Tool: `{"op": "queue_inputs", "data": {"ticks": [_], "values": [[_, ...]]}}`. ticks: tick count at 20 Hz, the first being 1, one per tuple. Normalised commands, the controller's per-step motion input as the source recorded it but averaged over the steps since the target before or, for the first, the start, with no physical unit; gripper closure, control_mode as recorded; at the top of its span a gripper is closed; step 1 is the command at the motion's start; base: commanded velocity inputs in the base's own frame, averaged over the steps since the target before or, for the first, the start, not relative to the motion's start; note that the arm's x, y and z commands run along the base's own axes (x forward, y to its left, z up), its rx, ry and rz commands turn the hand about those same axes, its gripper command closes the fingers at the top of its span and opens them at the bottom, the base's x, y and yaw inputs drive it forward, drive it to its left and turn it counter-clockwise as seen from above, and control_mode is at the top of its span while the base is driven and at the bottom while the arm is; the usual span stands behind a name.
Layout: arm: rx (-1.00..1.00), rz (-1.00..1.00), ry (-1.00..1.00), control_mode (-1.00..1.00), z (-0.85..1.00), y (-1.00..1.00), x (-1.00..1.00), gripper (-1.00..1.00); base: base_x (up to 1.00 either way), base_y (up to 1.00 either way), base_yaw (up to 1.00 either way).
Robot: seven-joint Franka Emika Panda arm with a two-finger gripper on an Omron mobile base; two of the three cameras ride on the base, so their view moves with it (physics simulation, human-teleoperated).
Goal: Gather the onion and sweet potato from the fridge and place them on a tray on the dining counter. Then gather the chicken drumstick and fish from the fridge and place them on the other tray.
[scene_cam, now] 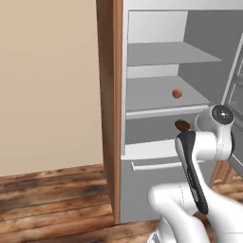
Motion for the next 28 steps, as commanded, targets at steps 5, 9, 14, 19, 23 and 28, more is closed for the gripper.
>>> {"op": "queue_inputs", "data": {"ticks": [5,9,14,19,23,28], "values": [[0.0,0.0,0.0,1.0,0.0,0.0,0.0,1.0,0.47,0.02,-0.06],[0.0,0.0,0.0,1.0,0.0,0.0,0.0,1.0,0.0,0.0,-0.1],[0.0,0.0,0.0,1.0,0.0,0.0,0.0,1.0,0.0,0.13,-0.22],[0.0,0.0,0.0,1.0,0.0,0.0,0.0,1.0,-0.02,0.08,-0.34],[0.0,0.0,0.0,1.0,0.0,0.0,0.0,1.0,-0.24,0.07,-0.39],[0.0,0.0,0.0,1.0,0.0,0.0,0.0,1.0,-0.35,0.22,-0.39]]}}
